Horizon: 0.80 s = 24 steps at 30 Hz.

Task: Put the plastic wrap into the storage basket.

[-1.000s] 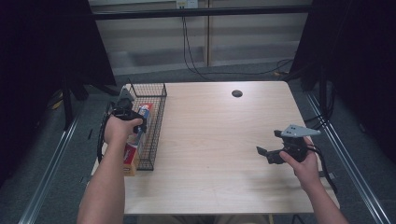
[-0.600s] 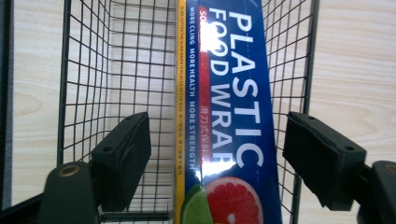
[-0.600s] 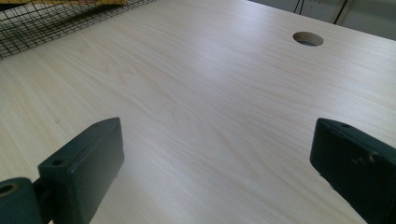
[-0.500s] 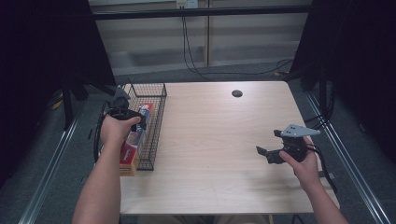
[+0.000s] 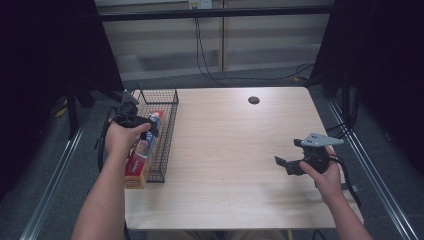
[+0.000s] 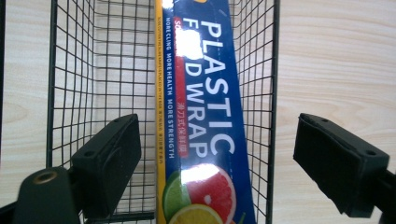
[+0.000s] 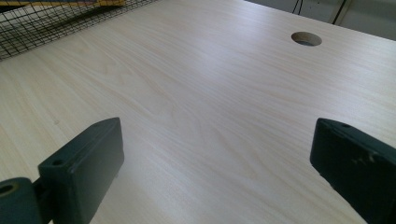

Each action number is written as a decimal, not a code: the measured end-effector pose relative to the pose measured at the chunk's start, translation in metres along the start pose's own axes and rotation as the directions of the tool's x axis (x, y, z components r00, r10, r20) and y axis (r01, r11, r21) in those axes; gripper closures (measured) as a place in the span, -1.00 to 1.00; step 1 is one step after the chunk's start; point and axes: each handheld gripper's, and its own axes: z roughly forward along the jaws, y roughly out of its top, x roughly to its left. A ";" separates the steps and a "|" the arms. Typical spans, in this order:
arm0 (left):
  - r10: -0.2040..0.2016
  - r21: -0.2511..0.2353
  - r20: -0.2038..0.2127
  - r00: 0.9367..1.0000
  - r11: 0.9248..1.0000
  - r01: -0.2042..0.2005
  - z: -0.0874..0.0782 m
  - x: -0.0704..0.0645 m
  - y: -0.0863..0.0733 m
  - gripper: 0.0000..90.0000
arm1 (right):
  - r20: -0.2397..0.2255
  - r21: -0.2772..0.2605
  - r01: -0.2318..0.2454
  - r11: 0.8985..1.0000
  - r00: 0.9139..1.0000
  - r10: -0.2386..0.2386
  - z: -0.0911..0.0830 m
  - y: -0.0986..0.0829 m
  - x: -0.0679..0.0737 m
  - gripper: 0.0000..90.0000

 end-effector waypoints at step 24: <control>0.096 -0.048 0.056 0.994 0.995 -0.093 -0.028 -0.018 -0.005 -0.70 | -0.009 -0.002 0.011 1.000 1.000 -0.011 0.001 0.001 0.004 -0.94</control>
